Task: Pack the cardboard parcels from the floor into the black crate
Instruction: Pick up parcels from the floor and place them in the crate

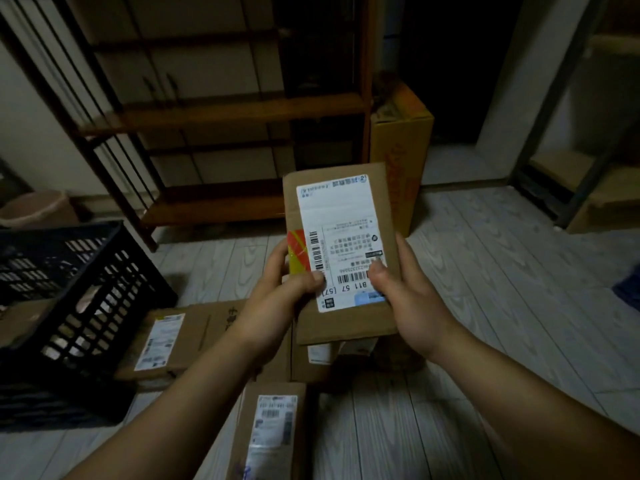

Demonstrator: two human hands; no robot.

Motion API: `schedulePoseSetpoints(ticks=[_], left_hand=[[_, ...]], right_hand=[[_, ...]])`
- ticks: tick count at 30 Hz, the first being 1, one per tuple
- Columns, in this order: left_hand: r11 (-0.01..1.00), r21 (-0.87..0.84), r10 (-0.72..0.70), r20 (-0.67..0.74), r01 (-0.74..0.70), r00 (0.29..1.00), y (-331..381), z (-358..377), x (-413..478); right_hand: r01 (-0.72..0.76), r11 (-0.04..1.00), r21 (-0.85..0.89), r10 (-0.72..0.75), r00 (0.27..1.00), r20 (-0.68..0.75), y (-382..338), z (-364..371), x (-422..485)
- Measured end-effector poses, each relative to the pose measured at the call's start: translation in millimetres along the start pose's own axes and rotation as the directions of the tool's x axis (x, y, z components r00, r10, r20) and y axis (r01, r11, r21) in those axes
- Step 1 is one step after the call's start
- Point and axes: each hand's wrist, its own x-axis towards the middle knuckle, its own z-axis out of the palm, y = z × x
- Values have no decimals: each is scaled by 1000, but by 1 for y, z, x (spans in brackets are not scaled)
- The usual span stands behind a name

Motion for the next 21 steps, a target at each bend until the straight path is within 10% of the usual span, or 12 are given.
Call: schedulePoseSetpoints(ticks=[10,21], left_hand=[[992,-19,123,-40,-124,992,68,2,-7],[996,-91,3,-85,-11,996,396,-2,-28]], right_hand=[[131,991,40,-132,991,25,-68,7,6],[71,997,43,-71,997,3,-401,36,25]])
